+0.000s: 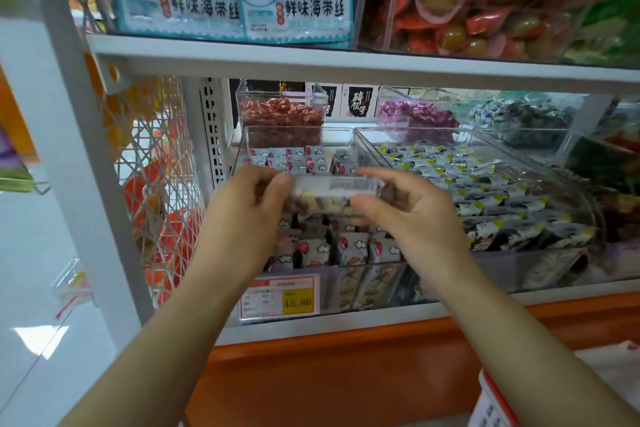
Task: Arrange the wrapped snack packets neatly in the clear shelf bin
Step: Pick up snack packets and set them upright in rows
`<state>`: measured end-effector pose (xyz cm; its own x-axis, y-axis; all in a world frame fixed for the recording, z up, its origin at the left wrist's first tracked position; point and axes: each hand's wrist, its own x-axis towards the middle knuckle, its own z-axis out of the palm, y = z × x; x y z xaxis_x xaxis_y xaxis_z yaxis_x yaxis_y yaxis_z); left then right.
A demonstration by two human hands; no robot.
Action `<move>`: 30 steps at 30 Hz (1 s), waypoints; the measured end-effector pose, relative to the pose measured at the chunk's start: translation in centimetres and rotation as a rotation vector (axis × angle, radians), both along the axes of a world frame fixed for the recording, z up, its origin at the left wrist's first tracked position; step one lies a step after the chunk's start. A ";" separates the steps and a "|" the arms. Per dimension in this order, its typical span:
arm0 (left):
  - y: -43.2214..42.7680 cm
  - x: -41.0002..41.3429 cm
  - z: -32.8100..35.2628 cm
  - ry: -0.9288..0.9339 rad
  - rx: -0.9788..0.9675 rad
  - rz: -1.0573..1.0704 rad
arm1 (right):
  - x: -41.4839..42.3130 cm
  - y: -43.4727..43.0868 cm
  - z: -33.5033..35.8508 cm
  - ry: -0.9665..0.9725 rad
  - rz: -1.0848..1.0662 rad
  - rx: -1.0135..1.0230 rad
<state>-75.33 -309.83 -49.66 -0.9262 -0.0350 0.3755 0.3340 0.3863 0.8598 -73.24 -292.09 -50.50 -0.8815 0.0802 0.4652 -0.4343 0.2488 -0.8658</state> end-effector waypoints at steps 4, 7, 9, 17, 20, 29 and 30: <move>0.2 -1.2 -0.5 0.108 -0.485 0.054 | -2.0 0.1 1.3 0.079 -0.195 -0.124; 0.8 -1.3 -1.6 0.011 -0.946 -0.044 | -4.3 -0.9 2.1 0.098 -0.218 0.027; 0.9 -1.2 -1.9 -0.075 -1.078 -0.080 | -6.0 -2.1 2.3 0.108 -0.191 0.175; 0.5 -0.3 -0.9 0.026 -1.162 -0.037 | -11.5 -5.2 3.6 0.075 -0.115 0.878; -0.6 -0.1 -0.5 0.170 -1.259 0.098 | -12.1 -6.2 3.2 0.027 -0.052 0.967; -3.2 -0.3 -1.3 -0.011 -1.271 0.104 | -14.3 -6.4 2.6 -0.048 0.048 0.855; -3.2 -0.4 -1.3 -0.014 -1.253 0.093 | -14.8 -6.3 2.6 -0.042 0.010 0.829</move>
<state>-75.69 -313.05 -51.01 -0.9435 0.2724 0.1886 0.2552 0.9605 -0.1108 -88.06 -298.44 -47.93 -0.8981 -0.2826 0.3369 -0.4118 0.8094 -0.4188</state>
